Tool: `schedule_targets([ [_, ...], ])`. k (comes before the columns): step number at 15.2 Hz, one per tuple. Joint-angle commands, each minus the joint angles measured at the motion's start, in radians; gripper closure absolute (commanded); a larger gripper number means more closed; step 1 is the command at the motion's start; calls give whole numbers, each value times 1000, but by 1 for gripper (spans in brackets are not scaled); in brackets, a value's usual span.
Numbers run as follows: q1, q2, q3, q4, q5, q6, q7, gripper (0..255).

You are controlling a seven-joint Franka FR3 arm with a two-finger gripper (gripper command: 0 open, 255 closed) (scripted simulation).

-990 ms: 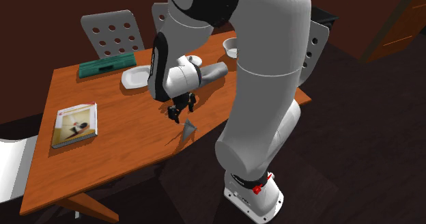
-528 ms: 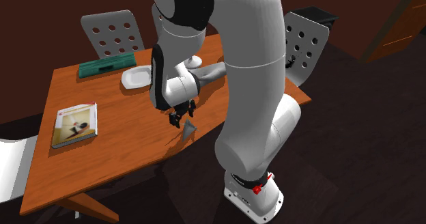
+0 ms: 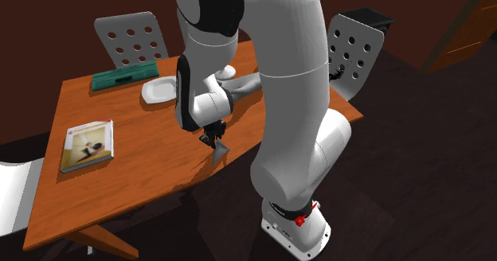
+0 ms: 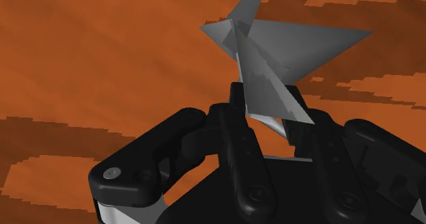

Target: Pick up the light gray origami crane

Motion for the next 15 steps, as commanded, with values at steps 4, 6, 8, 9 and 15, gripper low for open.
schedule_targets([
  [4, -1, 1, 0, -1, 0, 0, -1, 255],
  [6, 2, -18, -5, -6, -4, -13, 3, 255],
  [8, 9, -54, -14, -15, -13, -41, 11, 255],
  [9, 12, -72, -18, -19, -18, -55, 15, 255],
  [15, 26, -179, -39, -39, -52, -141, 44, 255],
])
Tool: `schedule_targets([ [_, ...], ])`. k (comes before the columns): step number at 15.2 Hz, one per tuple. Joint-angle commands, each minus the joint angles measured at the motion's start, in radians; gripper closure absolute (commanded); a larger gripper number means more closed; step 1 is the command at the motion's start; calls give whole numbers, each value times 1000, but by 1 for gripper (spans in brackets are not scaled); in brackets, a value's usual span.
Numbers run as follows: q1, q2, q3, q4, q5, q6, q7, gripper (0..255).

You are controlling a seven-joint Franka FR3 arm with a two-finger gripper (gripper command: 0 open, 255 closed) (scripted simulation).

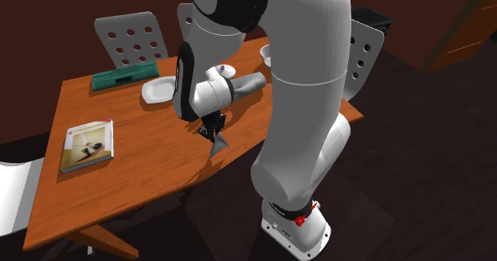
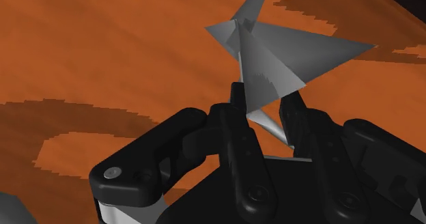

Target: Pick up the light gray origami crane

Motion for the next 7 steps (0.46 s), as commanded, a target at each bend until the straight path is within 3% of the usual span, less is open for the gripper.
schedule_targets([
  [1, 4, -38, -6, -3, -13, -35, 12, 255],
  [7, 7, -109, -14, -10, -36, -98, 31, 255],
])
